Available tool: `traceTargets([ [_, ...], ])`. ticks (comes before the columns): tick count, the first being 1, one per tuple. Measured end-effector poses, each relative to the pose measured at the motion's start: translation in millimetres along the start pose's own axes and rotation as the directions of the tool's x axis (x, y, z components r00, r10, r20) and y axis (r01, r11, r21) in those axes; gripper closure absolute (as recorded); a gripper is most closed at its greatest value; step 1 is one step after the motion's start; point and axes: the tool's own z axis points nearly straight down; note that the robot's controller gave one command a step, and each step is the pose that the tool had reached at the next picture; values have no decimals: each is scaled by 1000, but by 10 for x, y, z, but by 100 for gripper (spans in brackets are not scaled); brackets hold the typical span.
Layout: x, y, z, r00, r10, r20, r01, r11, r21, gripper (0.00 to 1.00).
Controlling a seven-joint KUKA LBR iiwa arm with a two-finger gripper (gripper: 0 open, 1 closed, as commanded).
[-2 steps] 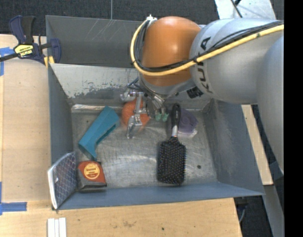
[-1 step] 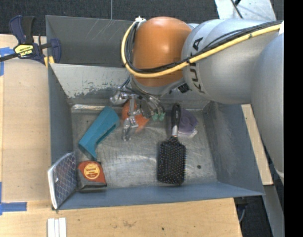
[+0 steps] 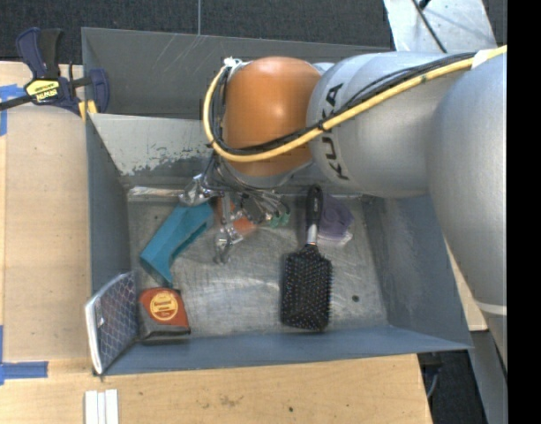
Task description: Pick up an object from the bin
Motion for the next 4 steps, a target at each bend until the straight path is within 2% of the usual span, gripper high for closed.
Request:
traceTargets([
  [1, -318, -18, 546, 998, -62, 12, 62, 998, -2, 0],
  [2, -412, -29, 686, 998, -69, 10, 69, 998, -3, 0],
  [3, -319, -26, 552, 998, -69, 9, 69, 998, -1, 100],
  [4, -319, -26, 552, 998, -68, 9, 69, 998, -1, 100],
])
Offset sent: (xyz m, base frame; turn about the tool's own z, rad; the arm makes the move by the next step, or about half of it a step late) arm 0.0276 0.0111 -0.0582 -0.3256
